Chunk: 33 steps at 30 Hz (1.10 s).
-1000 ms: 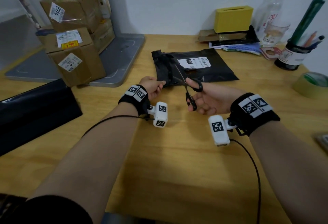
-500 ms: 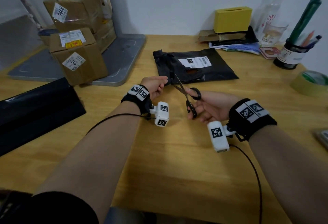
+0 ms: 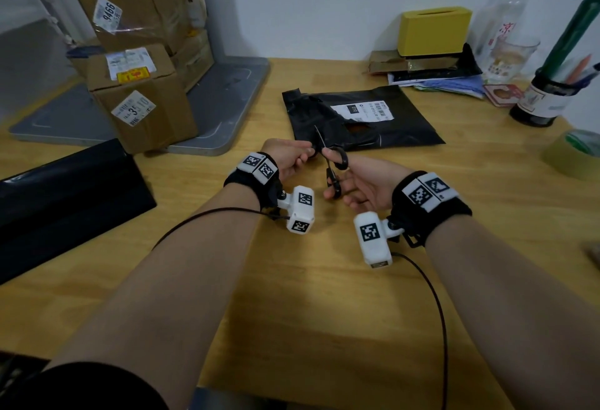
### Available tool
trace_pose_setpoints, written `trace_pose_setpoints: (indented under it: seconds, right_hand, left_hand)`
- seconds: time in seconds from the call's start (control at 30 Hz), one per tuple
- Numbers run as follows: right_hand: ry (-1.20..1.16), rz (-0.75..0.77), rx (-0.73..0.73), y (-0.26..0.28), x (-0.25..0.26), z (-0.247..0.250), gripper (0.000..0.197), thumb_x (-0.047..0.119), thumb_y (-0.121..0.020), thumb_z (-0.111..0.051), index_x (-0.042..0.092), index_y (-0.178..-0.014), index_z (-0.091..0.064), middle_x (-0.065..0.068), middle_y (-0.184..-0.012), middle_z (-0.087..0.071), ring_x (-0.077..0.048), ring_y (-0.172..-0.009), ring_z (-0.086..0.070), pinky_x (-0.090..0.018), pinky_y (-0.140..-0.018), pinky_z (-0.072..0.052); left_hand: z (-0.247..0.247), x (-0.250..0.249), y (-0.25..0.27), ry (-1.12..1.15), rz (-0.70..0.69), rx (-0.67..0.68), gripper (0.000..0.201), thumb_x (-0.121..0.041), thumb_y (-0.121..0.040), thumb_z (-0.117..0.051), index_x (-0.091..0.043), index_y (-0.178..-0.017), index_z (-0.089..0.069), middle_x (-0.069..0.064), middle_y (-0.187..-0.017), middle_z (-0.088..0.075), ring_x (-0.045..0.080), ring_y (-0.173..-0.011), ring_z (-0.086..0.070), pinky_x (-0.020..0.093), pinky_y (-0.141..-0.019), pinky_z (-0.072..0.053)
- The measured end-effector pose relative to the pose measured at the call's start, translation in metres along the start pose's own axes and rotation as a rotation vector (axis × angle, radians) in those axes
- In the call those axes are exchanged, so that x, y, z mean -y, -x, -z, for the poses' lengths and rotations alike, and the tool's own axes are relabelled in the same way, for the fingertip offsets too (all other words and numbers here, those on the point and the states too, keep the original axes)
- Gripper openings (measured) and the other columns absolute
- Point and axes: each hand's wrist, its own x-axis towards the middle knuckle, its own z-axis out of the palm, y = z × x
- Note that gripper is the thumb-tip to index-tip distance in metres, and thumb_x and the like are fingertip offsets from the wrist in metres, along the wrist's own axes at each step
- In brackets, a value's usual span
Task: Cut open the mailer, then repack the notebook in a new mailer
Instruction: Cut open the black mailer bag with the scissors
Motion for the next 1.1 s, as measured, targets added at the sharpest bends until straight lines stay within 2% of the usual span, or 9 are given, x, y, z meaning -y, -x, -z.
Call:
trace_pose_setpoints:
  seconds: [0.07,0.17,0.27,0.43,0.57,0.77,0.87,0.93,1.1]
  right_hand:
    - [-0.021,0.011,-0.002,-0.001,-0.002,0.001,0.058,0.072,-0.089,-0.053,0.017,-0.101,-0.061,0.003,-0.078,-0.073,-0.007,-0.047,-0.049,-0.018,-0.044,-0.043]
    - [-0.061,0.048,-0.008,-0.001,-0.005,0.001,0.05,0.064,-0.092,-0.057,0.015,-0.103,-0.059,0.0,-0.075,-0.072,-0.007,-0.045,-0.048,-0.018,-0.041,-0.043]
    - [-0.069,0.068,-0.019,0.0,-0.008,0.001,0.046,0.061,-0.093,-0.058,0.016,-0.103,-0.058,-0.001,-0.075,-0.072,-0.008,-0.046,-0.047,-0.018,-0.042,-0.042]
    - [-0.01,0.044,-0.068,0.0,-0.003,-0.005,0.061,0.077,-0.084,-0.056,0.018,-0.1,-0.062,0.004,-0.075,-0.07,-0.007,-0.047,-0.047,-0.017,-0.043,-0.042]
    - [0.013,0.027,-0.07,-0.001,0.001,-0.01,0.063,0.083,-0.079,-0.055,0.022,-0.092,-0.062,0.008,-0.073,-0.068,-0.005,-0.044,-0.043,-0.017,-0.041,-0.038]
    - [-0.057,0.086,-0.036,0.001,-0.011,-0.004,0.049,0.066,-0.089,-0.06,0.018,-0.096,-0.056,0.003,-0.066,-0.065,-0.005,-0.041,-0.035,-0.016,-0.039,-0.037]
    - [-0.073,0.096,-0.063,0.003,-0.016,-0.003,0.049,0.065,-0.089,-0.061,0.017,-0.096,-0.058,0.002,-0.067,-0.066,-0.006,-0.04,-0.035,-0.018,-0.041,-0.04]
    - [-0.045,0.083,-0.107,0.002,-0.015,-0.006,0.054,0.069,-0.085,-0.063,0.017,-0.099,-0.061,0.002,-0.07,-0.068,-0.007,-0.041,-0.032,-0.019,-0.043,-0.039]
    - [0.028,0.017,-0.058,-0.005,-0.004,-0.011,0.062,0.078,-0.083,-0.055,0.019,-0.092,-0.068,0.009,-0.067,-0.065,-0.003,-0.04,-0.022,-0.014,-0.036,-0.021]
  left_hand:
    - [-0.001,0.0,-0.001,-0.015,0.011,-0.01,0.015,0.0,-0.087,-0.07,-0.007,-0.1,-0.071,0.002,-0.07,-0.059,0.003,-0.048,-0.044,0.009,-0.043,-0.042]
    - [-0.001,-0.003,-0.002,-0.027,0.023,-0.013,0.012,0.0,-0.087,-0.07,-0.011,-0.092,-0.071,0.001,-0.073,-0.059,0.003,-0.049,-0.043,0.009,-0.044,-0.042]
    - [-0.002,-0.002,-0.002,-0.034,0.029,-0.016,0.014,0.0,-0.087,-0.071,-0.009,-0.097,-0.072,0.003,-0.078,-0.06,0.002,-0.048,-0.043,0.008,-0.043,-0.042]
    - [-0.005,-0.001,0.001,-0.03,0.012,-0.037,0.019,0.0,-0.088,-0.069,-0.005,-0.106,-0.072,0.003,-0.076,-0.061,0.0,-0.042,-0.044,0.007,-0.042,-0.04]
    - [-0.003,-0.002,0.002,-0.034,0.026,-0.061,0.009,-0.007,-0.088,-0.072,-0.007,-0.096,-0.073,0.004,-0.078,-0.06,0.003,-0.048,-0.042,0.009,-0.041,-0.037]
    - [-0.008,-0.002,0.006,-0.044,0.007,-0.05,0.009,0.004,-0.089,-0.066,-0.003,-0.093,-0.071,0.003,-0.073,-0.061,-0.001,-0.033,-0.044,0.008,-0.042,-0.039]
    - [-0.007,-0.002,0.009,-0.063,0.012,-0.042,0.011,0.004,-0.087,-0.068,-0.006,-0.087,-0.071,0.002,-0.072,-0.061,-0.001,-0.032,-0.044,0.008,-0.039,-0.038]
    - [-0.006,-0.002,0.011,-0.065,0.016,-0.048,0.012,0.003,-0.087,-0.068,-0.008,-0.085,-0.072,0.001,-0.068,-0.061,-0.001,-0.034,-0.044,0.008,-0.04,-0.039]
    - [-0.005,0.001,0.009,-0.084,0.013,-0.086,0.014,-0.008,-0.089,-0.07,-0.015,-0.076,-0.07,-0.006,-0.043,-0.052,0.003,-0.04,-0.041,0.015,-0.051,-0.038]
